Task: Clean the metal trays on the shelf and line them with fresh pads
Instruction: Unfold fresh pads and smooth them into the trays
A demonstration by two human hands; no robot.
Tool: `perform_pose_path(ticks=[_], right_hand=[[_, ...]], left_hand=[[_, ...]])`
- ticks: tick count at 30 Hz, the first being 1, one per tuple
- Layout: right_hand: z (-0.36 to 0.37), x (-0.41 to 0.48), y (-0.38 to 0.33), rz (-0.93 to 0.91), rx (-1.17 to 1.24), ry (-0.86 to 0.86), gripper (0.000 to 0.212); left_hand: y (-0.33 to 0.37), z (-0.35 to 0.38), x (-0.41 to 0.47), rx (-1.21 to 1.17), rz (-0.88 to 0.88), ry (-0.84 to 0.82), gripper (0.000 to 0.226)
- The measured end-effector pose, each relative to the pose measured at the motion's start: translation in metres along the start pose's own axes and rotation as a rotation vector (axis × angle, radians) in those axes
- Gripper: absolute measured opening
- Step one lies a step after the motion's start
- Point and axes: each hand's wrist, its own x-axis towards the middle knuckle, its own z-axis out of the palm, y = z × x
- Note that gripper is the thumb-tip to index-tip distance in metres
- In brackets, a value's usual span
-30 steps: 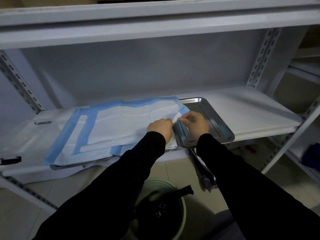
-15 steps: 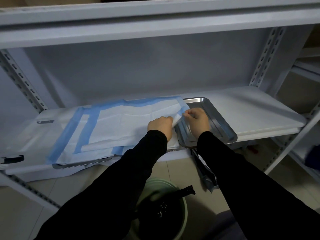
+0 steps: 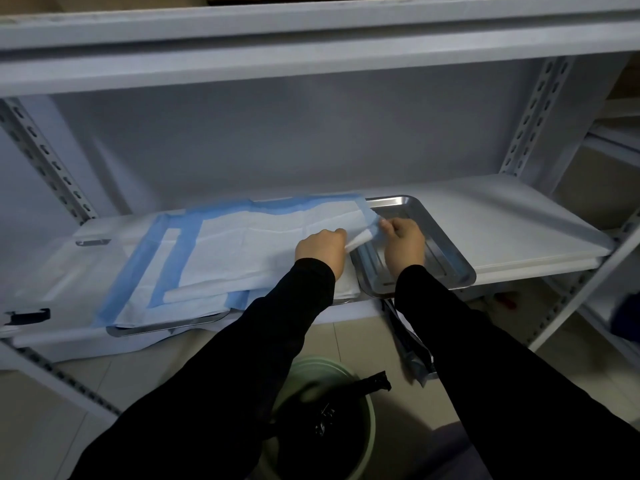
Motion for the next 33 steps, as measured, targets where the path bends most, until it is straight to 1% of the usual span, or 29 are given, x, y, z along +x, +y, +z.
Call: perform_pose_path(ticks=[2, 4, 5, 7, 8, 9, 10, 12, 13, 15, 16, 18, 19, 20, 21, 22, 23, 24, 25, 26, 27, 29, 30, 32, 33], right_hand=[[0.001, 0.000, 0.001, 0.034, -0.029, 0.108, 0.040], [0.002, 0.001, -0.001, 0.133, 0.035, 0.172, 0.047], [0.002, 0.002, -0.002, 0.211, 0.093, 0.150, 0.049], [0.004, 0.003, -0.001, 0.402, 0.215, 0.019, 0.061], [0.005, 0.003, -0.002, 0.484, 0.237, -0.047, 0.066], [0.006, 0.003, 0.000, 0.528, 0.212, -0.074, 0.066], [0.007, 0.005, 0.002, 0.543, 0.153, -0.064, 0.059], [0.008, 0.008, 0.006, 0.518, 0.029, -0.020, 0.041], [0.007, 0.009, 0.007, 0.495, -0.014, 0.000, 0.036], [0.003, 0.008, 0.007, 0.442, -0.027, 0.066, 0.034], [0.000, 0.006, 0.006, 0.411, -0.011, 0.112, 0.033], [-0.005, 0.004, 0.003, 0.354, 0.034, 0.208, 0.032], [-0.005, 0.004, 0.001, 0.343, 0.059, 0.229, 0.030], [-0.005, 0.005, 0.000, 0.362, 0.110, 0.213, 0.029], [-0.003, 0.007, 0.001, 0.428, 0.190, 0.171, 0.030], [-0.001, 0.006, 0.001, 0.529, 0.285, 0.097, 0.034], [0.000, 0.004, 0.000, 0.649, 0.355, -0.014, 0.038], [0.000, 0.001, -0.001, 0.728, 0.390, -0.118, 0.040], [0.000, 0.000, -0.001, 0.763, 0.381, -0.172, 0.035], [-0.001, 0.001, -0.001, 0.755, 0.327, -0.175, 0.023], [-0.002, 0.001, 0.000, 0.718, 0.288, -0.140, 0.012], [0.001, 0.006, 0.004, 0.633, 0.109, -0.115, 0.004], [0.004, 0.011, 0.011, 0.569, 0.033, -0.085, 0.011], [0.005, 0.015, 0.013, 0.519, 0.036, -0.045, 0.028], [0.004, 0.015, 0.012, 0.527, 0.031, -0.030, 0.034]], left_hand=[[0.001, 0.000, 0.000, -0.007, 0.014, 0.012, 0.021], [0.001, 0.001, -0.001, -0.029, 0.025, 0.022, 0.023], [0.001, 0.003, -0.001, -0.045, 0.031, 0.021, 0.025], [0.001, 0.005, -0.003, -0.079, 0.046, -0.008, 0.031], [0.000, 0.008, -0.003, -0.096, 0.055, -0.039, 0.035], [-0.001, 0.010, -0.003, -0.118, 0.062, -0.078, 0.039], [-0.002, 0.012, -0.003, -0.143, 0.070, -0.122, 0.041], [-0.003, 0.017, -0.002, -0.195, 0.078, -0.227, 0.040], [-0.005, 0.019, -0.002, -0.217, 0.071, -0.291, 0.041], [-0.008, 0.023, -0.004, -0.229, 0.024, -0.403, 0.051], [-0.010, 0.024, -0.005, -0.220, 0.000, -0.432, 0.054], [-0.012, 0.025, -0.006, -0.197, -0.023, -0.446, 0.054], [-0.013, 0.026, -0.006, -0.188, -0.029, -0.446, 0.052], [-0.013, 0.027, -0.005, -0.183, -0.039, -0.445, 0.049], [-0.013, 0.028, -0.005, -0.183, -0.054, -0.441, 0.047], [-0.012, 0.028, -0.003, -0.188, -0.068, -0.430, 0.045], [-0.011, 0.028, -0.003, -0.195, -0.079, -0.419, 0.044], [-0.011, 0.027, -0.002, -0.200, -0.086, -0.410, 0.043], [-0.010, 0.026, -0.002, -0.201, -0.088, -0.408, 0.043], [-0.009, 0.024, -0.002, -0.201, -0.086, -0.415, 0.043], [-0.009, 0.023, -0.002, -0.203, -0.081, -0.427, 0.044], [-0.009, 0.022, -0.004, -0.204, -0.075, -0.446, 0.048], [-0.010, 0.023, -0.005, -0.203, -0.075, -0.448, 0.052], [-0.010, 0.025, -0.006, -0.178, -0.080, -0.452, 0.060], [-0.011, 0.025, -0.006, -0.157, -0.082, -0.459, 0.063]])
